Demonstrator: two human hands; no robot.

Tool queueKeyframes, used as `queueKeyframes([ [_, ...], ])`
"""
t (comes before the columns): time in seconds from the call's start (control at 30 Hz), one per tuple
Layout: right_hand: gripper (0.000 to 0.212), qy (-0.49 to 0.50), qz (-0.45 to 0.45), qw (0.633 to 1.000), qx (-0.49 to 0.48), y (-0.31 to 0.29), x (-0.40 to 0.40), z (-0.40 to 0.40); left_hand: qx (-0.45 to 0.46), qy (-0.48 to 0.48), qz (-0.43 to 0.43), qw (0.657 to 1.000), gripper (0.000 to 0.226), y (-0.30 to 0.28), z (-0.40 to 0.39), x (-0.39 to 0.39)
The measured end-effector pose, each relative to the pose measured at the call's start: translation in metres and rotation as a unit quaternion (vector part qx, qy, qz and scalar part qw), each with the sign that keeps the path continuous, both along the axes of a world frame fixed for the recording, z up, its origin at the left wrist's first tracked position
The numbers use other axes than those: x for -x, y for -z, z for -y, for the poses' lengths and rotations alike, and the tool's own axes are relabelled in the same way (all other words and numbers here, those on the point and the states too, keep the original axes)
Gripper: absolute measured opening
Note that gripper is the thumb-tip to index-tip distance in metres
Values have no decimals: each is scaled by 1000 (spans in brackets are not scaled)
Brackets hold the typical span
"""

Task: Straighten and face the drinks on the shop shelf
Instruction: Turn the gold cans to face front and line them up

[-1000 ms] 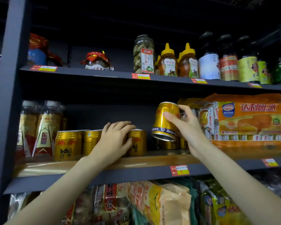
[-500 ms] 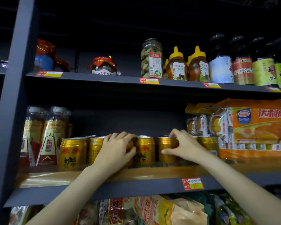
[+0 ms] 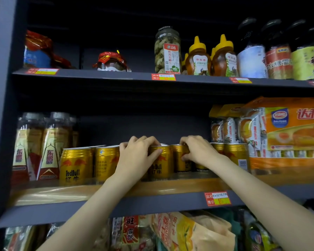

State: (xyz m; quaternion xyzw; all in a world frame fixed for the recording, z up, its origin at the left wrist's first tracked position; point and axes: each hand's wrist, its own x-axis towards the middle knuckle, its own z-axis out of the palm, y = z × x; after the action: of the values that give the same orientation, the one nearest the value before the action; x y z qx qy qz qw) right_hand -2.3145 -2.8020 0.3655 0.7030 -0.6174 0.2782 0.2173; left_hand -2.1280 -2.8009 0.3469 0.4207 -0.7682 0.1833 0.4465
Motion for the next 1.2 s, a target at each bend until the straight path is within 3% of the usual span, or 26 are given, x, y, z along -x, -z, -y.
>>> queueKeyframes([
  [0.17, 49, 7, -28, 1000, -10, -1, 5, 11, 4, -4, 1, 1000, 25, 1, 0, 0],
  [0.33, 44, 17, 27, 999, 15, -20, 43, -5, 16, -4, -1, 1000, 24, 2, 2, 1],
  [0.5, 56, 142, -37, 985, -86, -26, 70, -3, 2, 12, -29, 1000, 19, 0, 2, 1],
  [0.67, 69, 145, -20, 981, -127, -29, 57, 21, -29, 23, -58, 998, 16, -4, 2, 1],
  [0.77, 63, 160, -7, 978, -133, -29, 53, 30, -25, 27, -64, 997, 16, -3, 3, 0],
  [0.97, 62, 39, 140, 989, -13, -31, 56, 6, 7, 29, -70, 997, 19, 0, 5, 2],
  [1.07, 61, -64, 260, 963, 23, -32, 58, -20, 31, 20, -63, 997, 21, 2, 3, 3],
  [1.2, 57, -138, 319, 938, 9, -29, 50, -54, 43, -15, -15, 999, 25, 2, -5, 5],
])
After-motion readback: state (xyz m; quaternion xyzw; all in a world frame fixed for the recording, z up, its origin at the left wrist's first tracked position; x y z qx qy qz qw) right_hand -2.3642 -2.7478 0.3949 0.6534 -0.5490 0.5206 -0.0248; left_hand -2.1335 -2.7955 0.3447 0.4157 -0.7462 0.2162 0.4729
